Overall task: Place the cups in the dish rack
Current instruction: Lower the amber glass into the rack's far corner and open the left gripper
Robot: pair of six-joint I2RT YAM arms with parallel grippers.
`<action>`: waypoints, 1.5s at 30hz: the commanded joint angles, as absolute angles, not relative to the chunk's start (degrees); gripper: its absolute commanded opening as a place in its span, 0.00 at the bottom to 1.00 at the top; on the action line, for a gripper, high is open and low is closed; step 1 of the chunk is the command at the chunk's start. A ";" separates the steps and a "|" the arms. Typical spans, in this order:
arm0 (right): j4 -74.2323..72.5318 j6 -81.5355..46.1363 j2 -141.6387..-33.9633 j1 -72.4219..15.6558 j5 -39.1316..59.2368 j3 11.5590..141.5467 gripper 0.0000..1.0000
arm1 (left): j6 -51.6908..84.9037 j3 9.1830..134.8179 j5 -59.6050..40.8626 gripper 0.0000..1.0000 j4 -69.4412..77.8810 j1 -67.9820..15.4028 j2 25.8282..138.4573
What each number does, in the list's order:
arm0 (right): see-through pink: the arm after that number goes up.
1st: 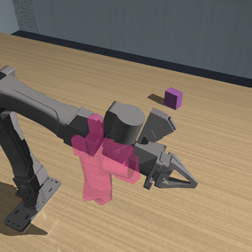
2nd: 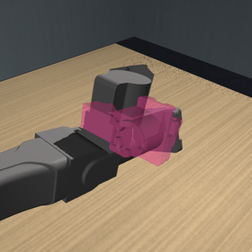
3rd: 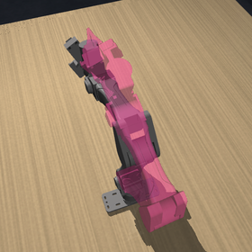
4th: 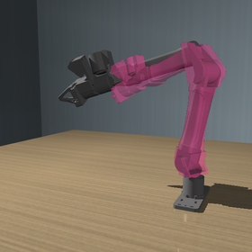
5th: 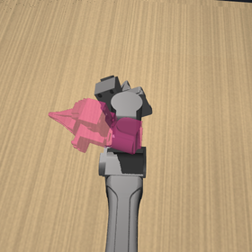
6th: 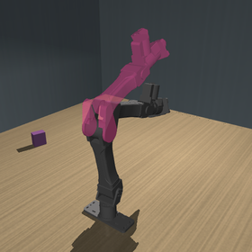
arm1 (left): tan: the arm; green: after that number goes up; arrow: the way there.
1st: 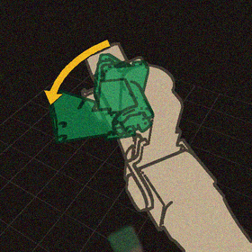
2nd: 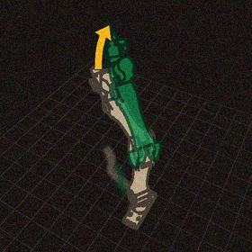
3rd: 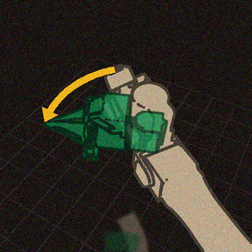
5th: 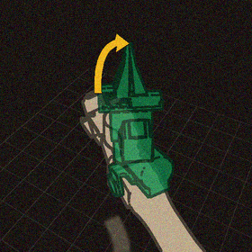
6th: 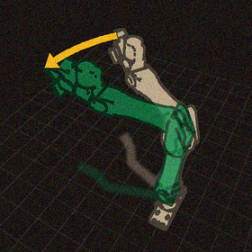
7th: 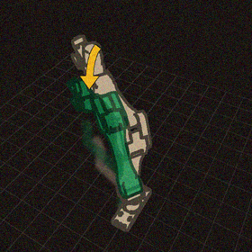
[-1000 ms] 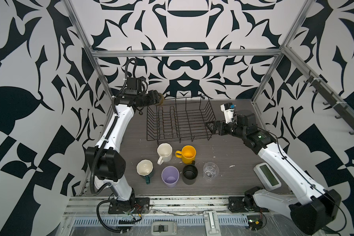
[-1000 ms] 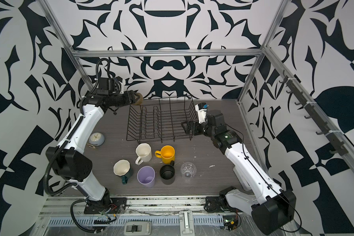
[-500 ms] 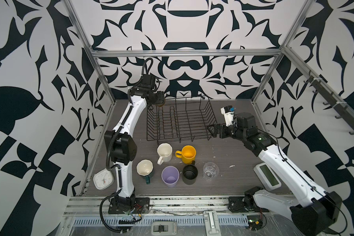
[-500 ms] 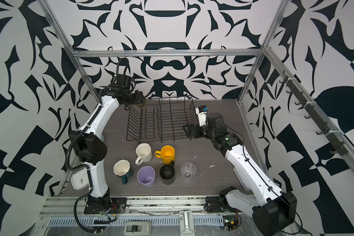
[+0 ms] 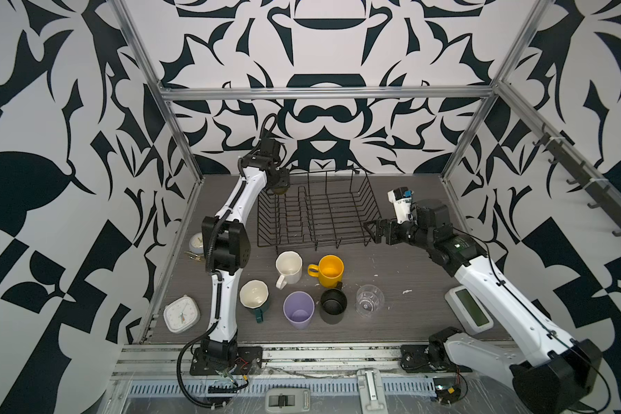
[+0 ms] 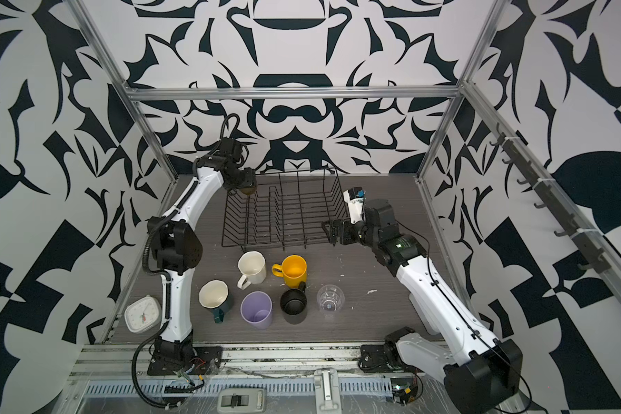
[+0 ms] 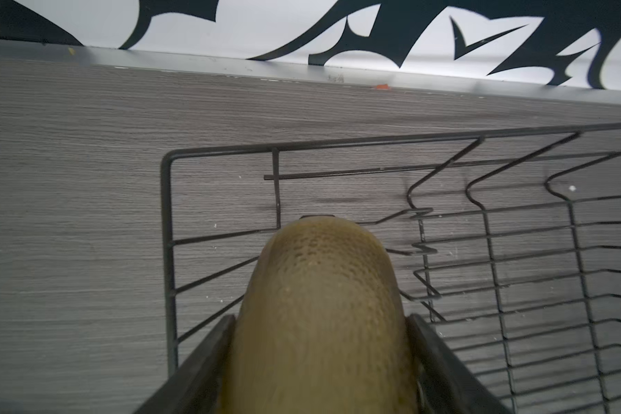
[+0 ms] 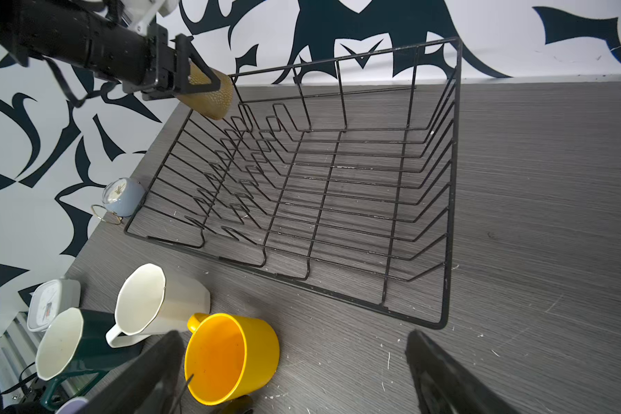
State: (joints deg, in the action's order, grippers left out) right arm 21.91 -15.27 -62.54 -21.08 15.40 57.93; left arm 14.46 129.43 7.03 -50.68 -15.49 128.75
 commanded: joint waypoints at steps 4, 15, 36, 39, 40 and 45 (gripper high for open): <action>21.21 -14.72 -61.48 -20.94 15.18 57.75 0.99 | 13.59 133.27 7.91 0.00 -52.84 -15.72 132.06; 20.75 -15.07 -62.00 -20.92 15.47 57.65 0.99 | 13.07 136.92 8.85 0.00 -54.67 -15.69 137.87; 19.98 -16.86 -61.79 -20.93 17.05 56.60 0.98 | 12.27 138.42 8.87 0.57 -53.53 -15.73 143.86; 19.89 -16.93 -61.78 -20.92 17.20 56.51 0.99 | 11.91 138.50 9.38 0.76 -53.48 -15.73 143.77; 19.87 -16.88 -61.85 -20.92 17.18 56.51 0.98 | 11.78 138.45 9.43 0.81 -53.43 -15.73 143.62; 19.73 -17.13 -62.30 -20.96 17.58 56.86 0.99 | 11.36 137.80 9.80 0.95 -52.72 -15.73 141.85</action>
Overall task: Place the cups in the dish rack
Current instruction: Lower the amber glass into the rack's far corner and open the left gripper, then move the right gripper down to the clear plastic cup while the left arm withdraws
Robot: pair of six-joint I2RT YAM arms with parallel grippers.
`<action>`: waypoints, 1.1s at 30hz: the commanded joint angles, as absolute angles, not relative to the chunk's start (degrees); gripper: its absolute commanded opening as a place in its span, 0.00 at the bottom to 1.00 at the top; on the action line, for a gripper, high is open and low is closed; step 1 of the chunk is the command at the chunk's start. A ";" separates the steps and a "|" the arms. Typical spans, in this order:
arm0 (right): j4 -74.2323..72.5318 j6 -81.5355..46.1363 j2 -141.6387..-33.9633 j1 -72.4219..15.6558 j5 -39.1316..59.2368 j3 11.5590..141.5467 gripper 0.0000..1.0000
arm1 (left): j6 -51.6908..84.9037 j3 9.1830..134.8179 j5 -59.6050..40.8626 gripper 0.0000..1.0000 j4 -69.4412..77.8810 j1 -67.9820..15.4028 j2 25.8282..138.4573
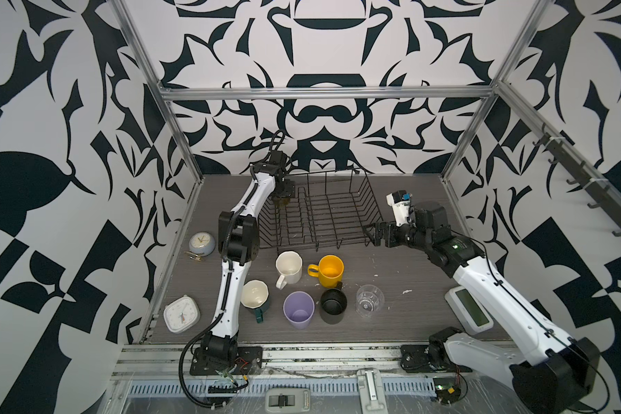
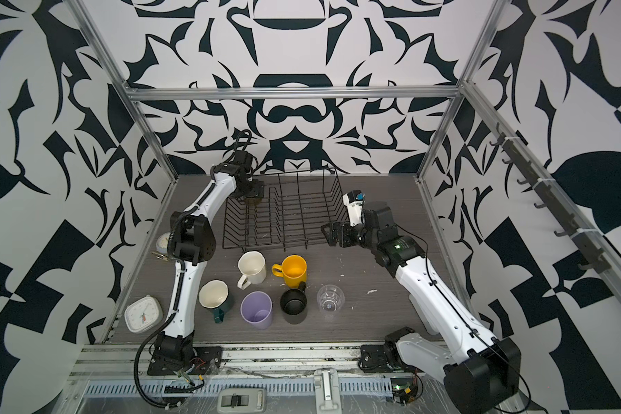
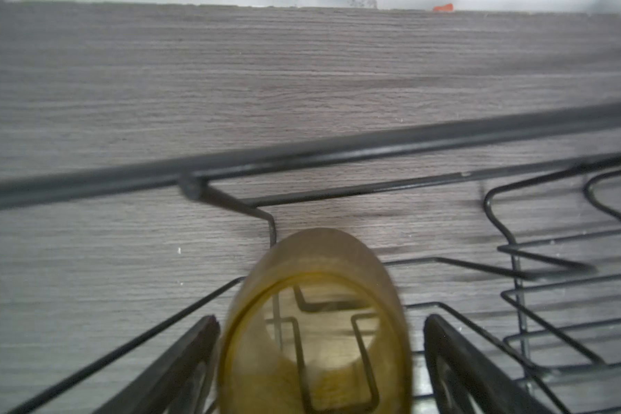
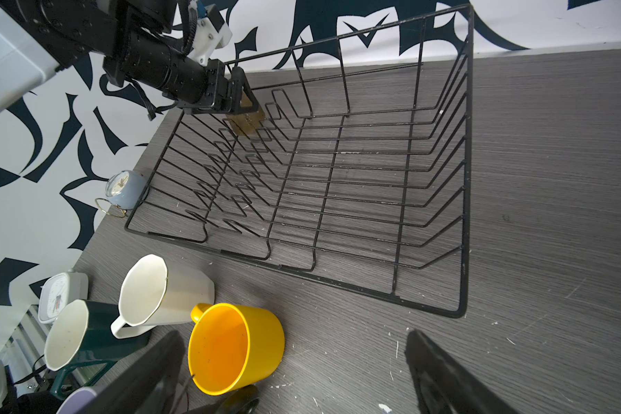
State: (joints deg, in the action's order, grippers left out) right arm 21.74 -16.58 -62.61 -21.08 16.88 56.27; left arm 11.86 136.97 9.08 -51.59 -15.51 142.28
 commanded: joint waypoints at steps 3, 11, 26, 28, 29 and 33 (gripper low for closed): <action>19.69 -17.07 -62.40 -20.94 17.58 57.13 0.99 | 11.29 136.65 9.52 0.99 -51.49 -15.72 139.93; 20.93 -16.71 -63.14 -20.96 16.25 58.13 0.98 | 12.39 131.48 8.88 1.00 -47.07 -15.73 131.35; 33.93 -14.42 -66.80 -25.02 8.72 60.82 0.90 | 17.28 97.02 9.04 0.99 -21.42 -15.73 98.35; 36.55 -14.46 -66.63 -26.59 6.67 60.50 0.89 | 17.62 91.32 9.05 0.99 -17.48 -15.65 93.83; 37.77 -14.74 -66.37 -27.31 5.73 60.19 0.89 | 17.71 88.50 8.81 0.99 -15.62 -15.64 91.56; 41.59 -16.78 -64.89 -29.68 3.52 58.73 0.85 | 18.69 79.35 8.57 0.99 -10.20 -15.42 83.84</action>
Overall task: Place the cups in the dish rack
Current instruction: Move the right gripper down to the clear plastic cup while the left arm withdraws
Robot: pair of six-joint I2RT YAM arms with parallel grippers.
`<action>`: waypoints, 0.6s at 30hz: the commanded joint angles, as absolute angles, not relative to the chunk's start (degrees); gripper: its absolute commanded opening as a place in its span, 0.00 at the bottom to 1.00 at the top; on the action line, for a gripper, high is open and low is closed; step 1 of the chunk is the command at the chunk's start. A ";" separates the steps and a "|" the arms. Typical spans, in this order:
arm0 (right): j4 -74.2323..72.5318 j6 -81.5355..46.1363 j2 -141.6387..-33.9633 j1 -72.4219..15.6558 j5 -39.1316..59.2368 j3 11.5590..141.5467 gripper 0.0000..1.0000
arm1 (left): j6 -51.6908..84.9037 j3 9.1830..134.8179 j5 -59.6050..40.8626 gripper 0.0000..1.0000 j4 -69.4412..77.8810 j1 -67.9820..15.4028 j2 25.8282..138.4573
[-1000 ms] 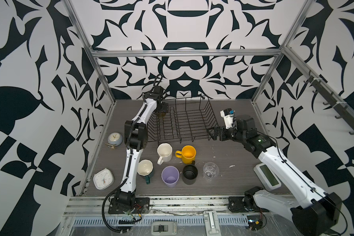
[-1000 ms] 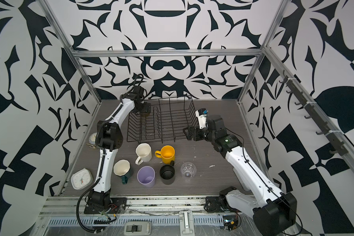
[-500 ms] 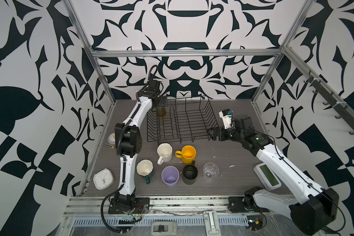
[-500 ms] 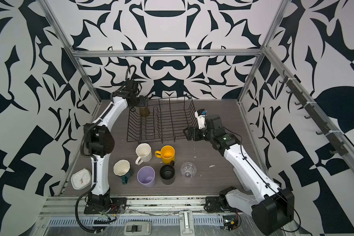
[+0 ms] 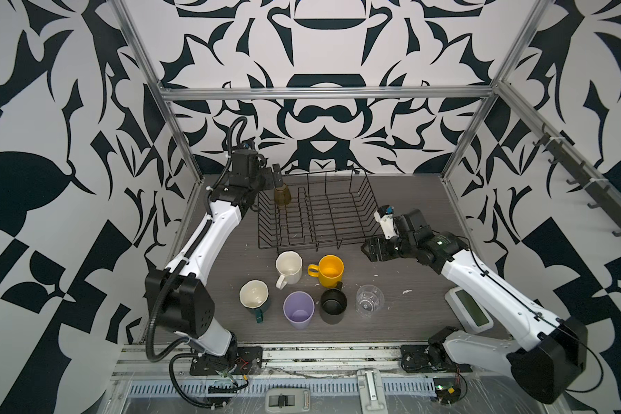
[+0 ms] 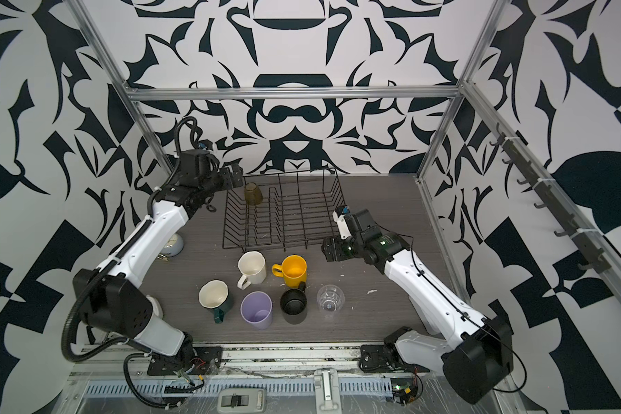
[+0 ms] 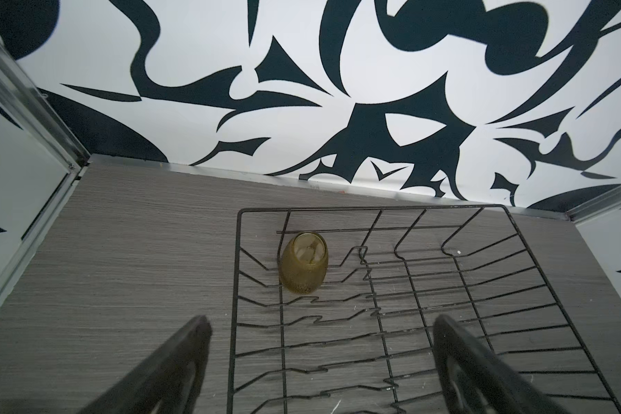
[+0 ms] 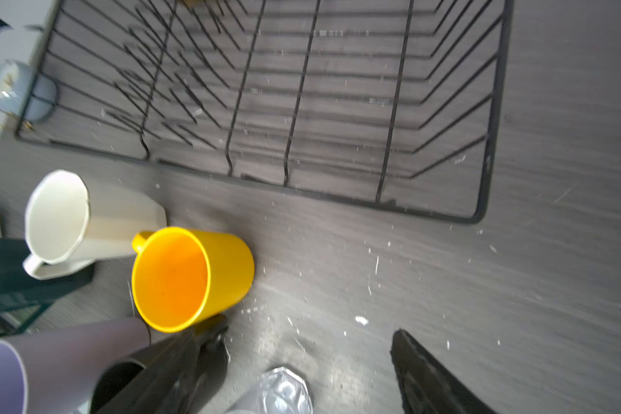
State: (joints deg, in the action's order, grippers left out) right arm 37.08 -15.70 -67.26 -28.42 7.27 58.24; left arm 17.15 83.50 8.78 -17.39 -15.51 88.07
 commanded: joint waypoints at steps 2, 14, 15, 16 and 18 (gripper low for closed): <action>43.49 -17.95 -64.03 -30.98 2.57 57.72 0.83 | 19.44 74.97 8.52 0.99 -7.43 -15.34 80.06; 49.74 -27.29 -60.51 -36.23 0.62 49.98 0.69 | 23.37 61.62 8.26 0.99 2.49 -14.85 66.72; 50.07 -27.93 -60.09 -36.60 0.62 49.40 0.67 | 23.44 61.36 8.17 0.99 2.70 -14.82 66.34; 50.35 -28.69 -59.59 -37.03 0.62 48.74 0.66 | 23.47 61.01 8.24 0.99 2.81 -14.84 66.04; 50.77 -29.82 -58.70 -37.76 0.71 47.54 0.63 | 23.53 60.71 8.42 0.99 2.90 -14.72 65.72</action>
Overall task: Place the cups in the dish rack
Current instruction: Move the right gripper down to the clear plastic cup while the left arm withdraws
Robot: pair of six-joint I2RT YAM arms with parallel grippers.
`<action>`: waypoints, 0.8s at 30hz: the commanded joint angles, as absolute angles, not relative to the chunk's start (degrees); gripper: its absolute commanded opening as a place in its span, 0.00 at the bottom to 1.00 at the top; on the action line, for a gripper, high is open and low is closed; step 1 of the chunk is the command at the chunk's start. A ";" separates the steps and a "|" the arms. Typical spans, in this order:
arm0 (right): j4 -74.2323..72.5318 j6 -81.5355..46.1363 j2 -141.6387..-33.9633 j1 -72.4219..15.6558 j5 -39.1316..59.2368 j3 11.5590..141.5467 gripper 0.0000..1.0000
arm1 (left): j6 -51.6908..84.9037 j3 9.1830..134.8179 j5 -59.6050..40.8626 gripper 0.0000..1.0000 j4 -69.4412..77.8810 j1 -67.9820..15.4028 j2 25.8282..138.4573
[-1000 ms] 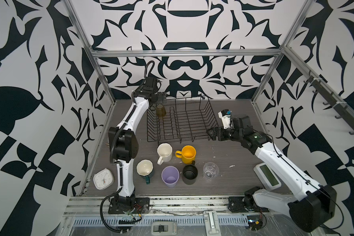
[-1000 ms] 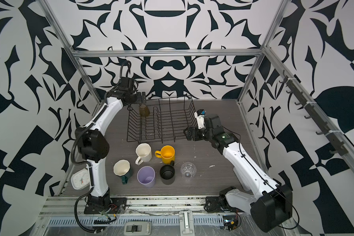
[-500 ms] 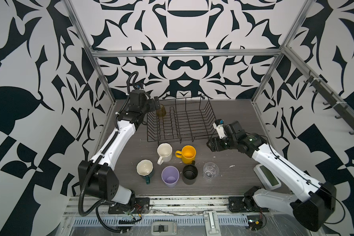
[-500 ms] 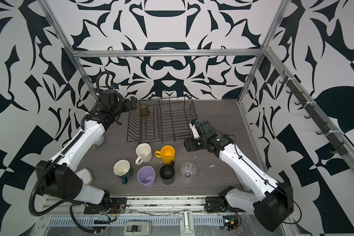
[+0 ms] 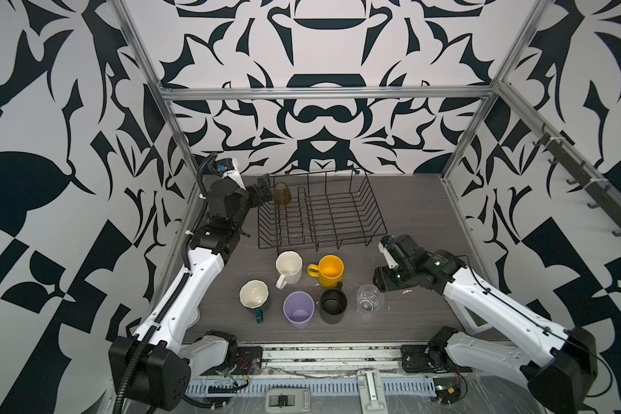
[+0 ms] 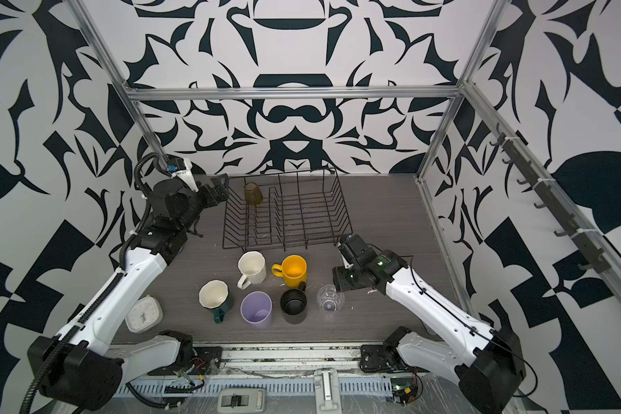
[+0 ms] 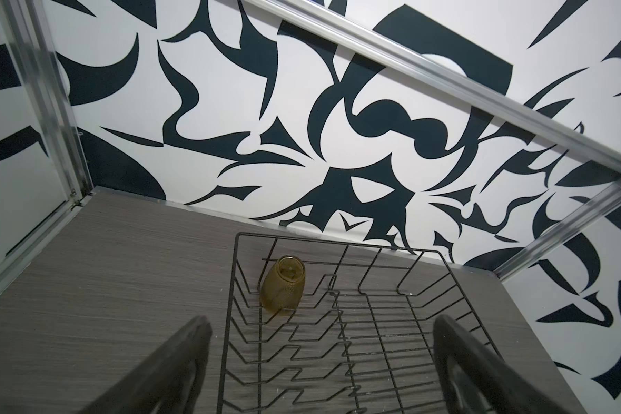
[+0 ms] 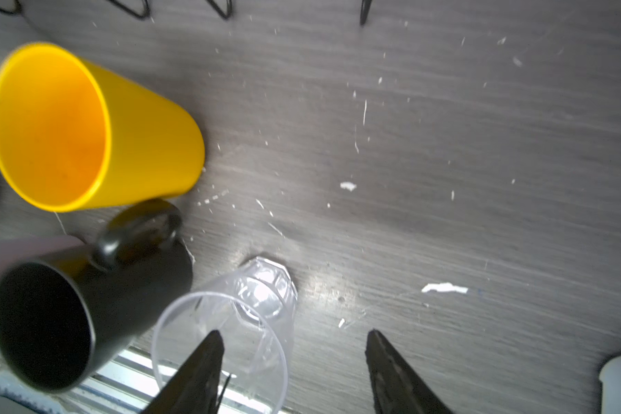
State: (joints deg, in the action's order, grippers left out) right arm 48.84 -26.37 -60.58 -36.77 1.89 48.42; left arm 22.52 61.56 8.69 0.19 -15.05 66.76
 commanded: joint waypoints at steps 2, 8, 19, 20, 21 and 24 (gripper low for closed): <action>51.10 -30.70 -58.20 -38.64 0.88 46.70 0.60 | 23.47 60.64 8.35 0.99 2.75 -14.75 65.55; 51.29 -32.16 -58.84 -40.81 0.95 45.54 0.57 | 23.55 60.38 8.36 0.99 2.55 -14.61 65.17; 46.58 -34.35 -63.61 -43.57 -0.47 44.21 0.47 | 23.47 59.90 9.03 0.99 1.37 -14.50 63.99; 46.04 -34.45 -64.16 -43.68 -0.89 44.21 0.45 | 23.45 59.85 9.04 0.99 1.24 -14.40 63.85; 45.81 -34.45 -64.63 -43.84 -1.20 44.21 0.44 | 23.38 59.70 9.13 0.99 1.16 -14.40 63.66; 45.54 -34.23 -66.58 -44.03 -2.27 44.94 0.38 | 22.99 59.48 9.63 0.99 0.41 -14.33 62.82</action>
State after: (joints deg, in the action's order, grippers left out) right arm 46.83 -33.61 -65.60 -43.66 0.19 44.36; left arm 22.94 60.36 8.84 0.99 -14.63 64.71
